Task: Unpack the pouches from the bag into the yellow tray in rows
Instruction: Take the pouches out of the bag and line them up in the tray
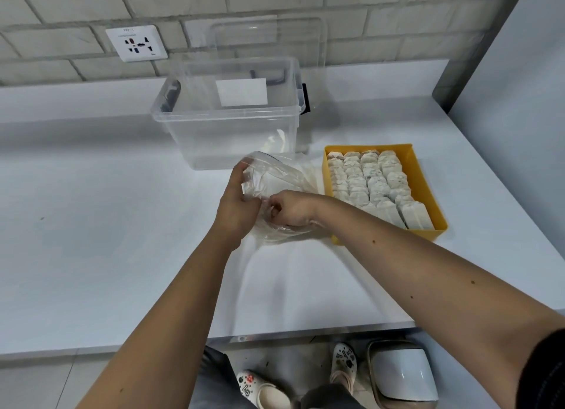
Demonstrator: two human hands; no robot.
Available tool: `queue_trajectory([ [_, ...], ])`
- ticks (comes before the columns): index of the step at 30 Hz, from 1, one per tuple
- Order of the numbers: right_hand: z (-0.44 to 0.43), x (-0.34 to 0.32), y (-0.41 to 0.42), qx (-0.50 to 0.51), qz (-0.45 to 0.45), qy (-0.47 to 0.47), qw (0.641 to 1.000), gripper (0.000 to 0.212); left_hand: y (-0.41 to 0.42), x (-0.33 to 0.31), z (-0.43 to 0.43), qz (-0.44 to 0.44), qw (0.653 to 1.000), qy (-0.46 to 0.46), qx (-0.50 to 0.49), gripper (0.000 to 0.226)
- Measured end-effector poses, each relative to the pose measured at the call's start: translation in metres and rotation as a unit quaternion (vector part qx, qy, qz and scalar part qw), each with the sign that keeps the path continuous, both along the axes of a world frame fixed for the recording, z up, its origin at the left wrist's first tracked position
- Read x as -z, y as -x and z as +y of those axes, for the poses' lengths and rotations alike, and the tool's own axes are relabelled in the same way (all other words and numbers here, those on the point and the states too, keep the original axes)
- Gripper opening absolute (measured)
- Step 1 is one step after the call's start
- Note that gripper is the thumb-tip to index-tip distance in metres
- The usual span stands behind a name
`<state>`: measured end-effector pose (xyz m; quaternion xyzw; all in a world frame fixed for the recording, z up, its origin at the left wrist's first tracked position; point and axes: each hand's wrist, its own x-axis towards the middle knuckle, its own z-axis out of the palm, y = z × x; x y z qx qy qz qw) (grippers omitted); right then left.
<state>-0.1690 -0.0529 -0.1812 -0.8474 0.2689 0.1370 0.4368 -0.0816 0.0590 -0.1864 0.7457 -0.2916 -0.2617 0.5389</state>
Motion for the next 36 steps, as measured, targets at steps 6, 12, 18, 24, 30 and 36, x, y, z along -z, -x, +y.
queue_trajectory([
  [6, -0.006, 0.002, 0.004, -0.013, 0.008, 0.017, 1.000, 0.016, 0.001, -0.003, 0.001, -0.009, 1.000, -0.015, 0.018, 0.076],
  [12, -0.018, 0.000, 0.016, 0.110, -0.119, -0.059, 0.985, 0.028, -0.011, 0.001, 0.007, -0.067, 0.993, -0.057, 0.082, 0.081],
  [18, -0.024, -0.018, 0.014, 0.157, -0.148, -0.125, 0.968, 0.038, -0.008, 0.002, 0.008, -0.144, 0.982, -0.088, 0.085, 0.080],
  [24, -0.020, -0.046, 0.018, 0.088, -0.167, -0.109, 0.976, 0.033, -0.008, -0.015, 0.009, -0.185, 0.979, -0.080, 0.038, 0.050],
  [30, -0.024, -0.051, 0.021, 0.132, -0.271, -0.083, 0.950, 0.028, 0.006, -0.029, 0.004, -0.111, 0.992, -0.047, -0.030, 0.044],
  [36, -0.033, -0.056, 0.027, 0.140, -0.260, -0.094, 0.951, 0.031, 0.012, -0.037, -0.006, -0.130, 0.990, 0.040, -0.023, 0.017],
])
